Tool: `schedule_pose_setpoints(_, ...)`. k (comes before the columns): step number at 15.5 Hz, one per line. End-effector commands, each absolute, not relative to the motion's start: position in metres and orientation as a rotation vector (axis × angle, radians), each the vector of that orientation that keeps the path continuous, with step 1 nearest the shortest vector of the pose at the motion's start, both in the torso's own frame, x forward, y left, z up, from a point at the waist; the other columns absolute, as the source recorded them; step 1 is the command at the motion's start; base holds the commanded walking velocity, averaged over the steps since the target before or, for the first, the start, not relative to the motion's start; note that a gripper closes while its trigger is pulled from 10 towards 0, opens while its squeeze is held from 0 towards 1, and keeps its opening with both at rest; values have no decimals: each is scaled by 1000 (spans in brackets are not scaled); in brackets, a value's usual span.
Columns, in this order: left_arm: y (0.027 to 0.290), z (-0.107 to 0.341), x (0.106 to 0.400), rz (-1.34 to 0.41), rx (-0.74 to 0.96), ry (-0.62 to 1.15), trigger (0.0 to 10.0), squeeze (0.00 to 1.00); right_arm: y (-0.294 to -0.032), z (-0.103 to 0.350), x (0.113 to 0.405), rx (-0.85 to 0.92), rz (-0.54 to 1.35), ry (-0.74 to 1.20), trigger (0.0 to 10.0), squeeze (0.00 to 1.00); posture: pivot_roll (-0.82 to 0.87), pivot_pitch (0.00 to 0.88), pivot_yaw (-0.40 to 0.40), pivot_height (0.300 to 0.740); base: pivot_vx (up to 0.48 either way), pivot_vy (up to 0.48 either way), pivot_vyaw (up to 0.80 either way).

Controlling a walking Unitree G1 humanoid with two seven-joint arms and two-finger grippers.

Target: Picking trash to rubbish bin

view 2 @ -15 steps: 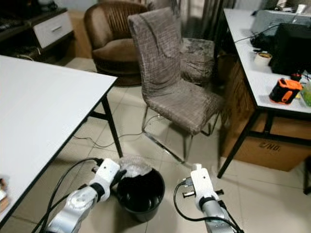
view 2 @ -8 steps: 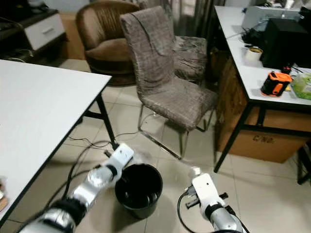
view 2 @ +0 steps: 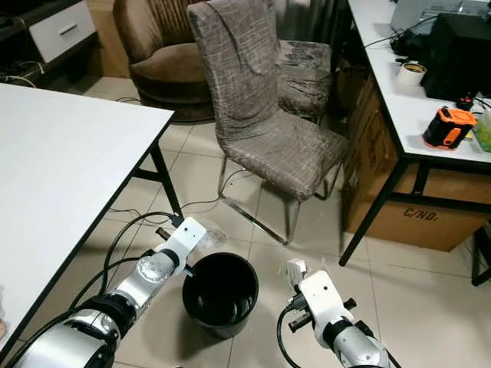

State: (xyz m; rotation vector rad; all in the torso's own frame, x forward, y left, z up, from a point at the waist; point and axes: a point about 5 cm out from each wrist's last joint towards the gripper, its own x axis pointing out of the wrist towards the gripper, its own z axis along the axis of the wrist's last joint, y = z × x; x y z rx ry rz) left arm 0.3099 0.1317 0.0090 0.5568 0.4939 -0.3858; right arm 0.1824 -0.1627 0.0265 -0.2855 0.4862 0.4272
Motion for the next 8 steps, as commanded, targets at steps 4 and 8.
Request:
schedule_pose_setpoints(4,123,22,322,-398,557,435,10000,522,-165,30,182,-331,422,491,10000,0,-203,83,17,740,0,0,0)
schedule_pose_setpoints(8,113,28,325,-446,519,398,10000,1000,-167,31,181,-339,399,493,10000,0,-207,88,19,740,0,0,0)
